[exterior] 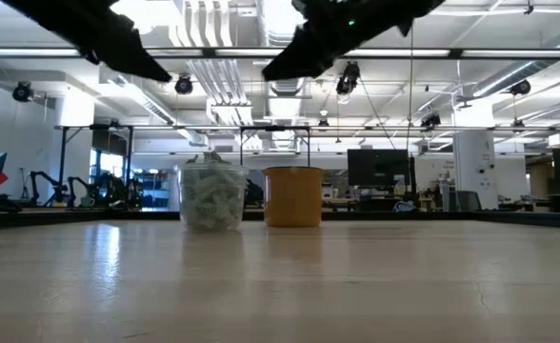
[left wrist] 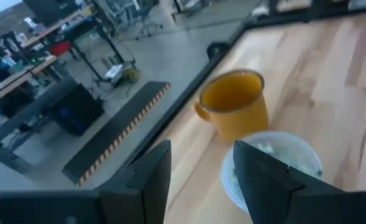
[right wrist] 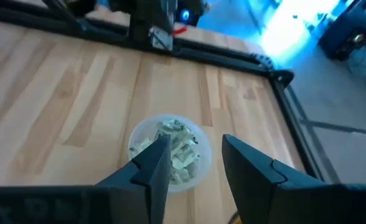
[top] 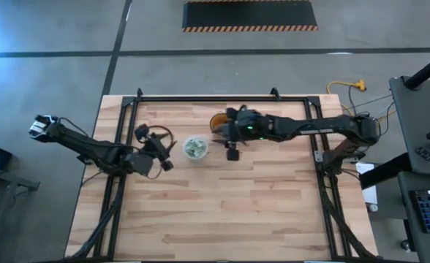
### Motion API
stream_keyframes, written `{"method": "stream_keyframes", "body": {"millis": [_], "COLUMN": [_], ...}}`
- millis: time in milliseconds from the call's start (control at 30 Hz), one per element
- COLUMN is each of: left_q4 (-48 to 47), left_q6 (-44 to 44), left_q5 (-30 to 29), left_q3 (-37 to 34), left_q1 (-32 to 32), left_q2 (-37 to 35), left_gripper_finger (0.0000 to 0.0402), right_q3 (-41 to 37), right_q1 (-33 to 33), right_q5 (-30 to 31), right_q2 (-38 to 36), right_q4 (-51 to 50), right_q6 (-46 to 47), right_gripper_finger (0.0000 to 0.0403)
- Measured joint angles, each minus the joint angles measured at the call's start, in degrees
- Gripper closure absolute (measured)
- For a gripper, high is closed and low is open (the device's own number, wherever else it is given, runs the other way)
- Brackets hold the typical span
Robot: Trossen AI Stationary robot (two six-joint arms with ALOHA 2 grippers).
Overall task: Pick and place Stevia / Truvia into bins
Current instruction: Return to Home Position
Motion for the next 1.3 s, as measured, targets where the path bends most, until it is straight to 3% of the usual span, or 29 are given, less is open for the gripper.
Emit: {"method": "stream_keyframes", "body": {"millis": [167, 433, 667, 800, 900, 1133, 1300], "left_q4": [2.44, 22.32, 23.1, 22.39, 18.86, 17.49, 17.59], "left_q6": [4.98, 21.9, 26.27, 27.07, 26.25, 22.49, 22.08], "left_q5": [2.44, 17.51, 27.21, 29.22, 32.64, 33.14, 40.43], "left_q3": [-1.46, -13.48, -20.88, -22.79, -23.37, -22.66, -22.8], "left_q1": [-0.02, 0.0, 0.34, 0.39, 0.39, 0.69, 0.75], "left_q2": [-7.88, -22.89, -36.72, -45.0, -50.56, -48.08, -49.74], "left_gripper_finger": [0.0243, 0.0243, 0.0243, 0.0243, 0.0243, 0.0243, 0.0243], "right_q3": [-11.82, -29.47, -38.64, -41.18, -41.95, -43.65, -44.11], "right_q1": [-1.5, -2.58, -3.03, -4.22, -6.03, -12.09, -16.41], "right_q5": [0.01, -0.07, -3.6, -12.58, -15.19, -23.66, -33.57], "right_q2": [-12.13, -33.32, -46.45, -50.52, -52.3, -53.59, -53.72], "right_q4": [9.82, 19.44, 20.89, 20.4, 19.18, 18.83, 18.69], "right_q6": [1.1, 1.26, -0.29, -1.9, -1.3, 1.54, 2.08], "right_gripper_finger": [0.0265, 0.0263, 0.0273, 0.0272, 0.0269, 0.0273, 0.0275]}}
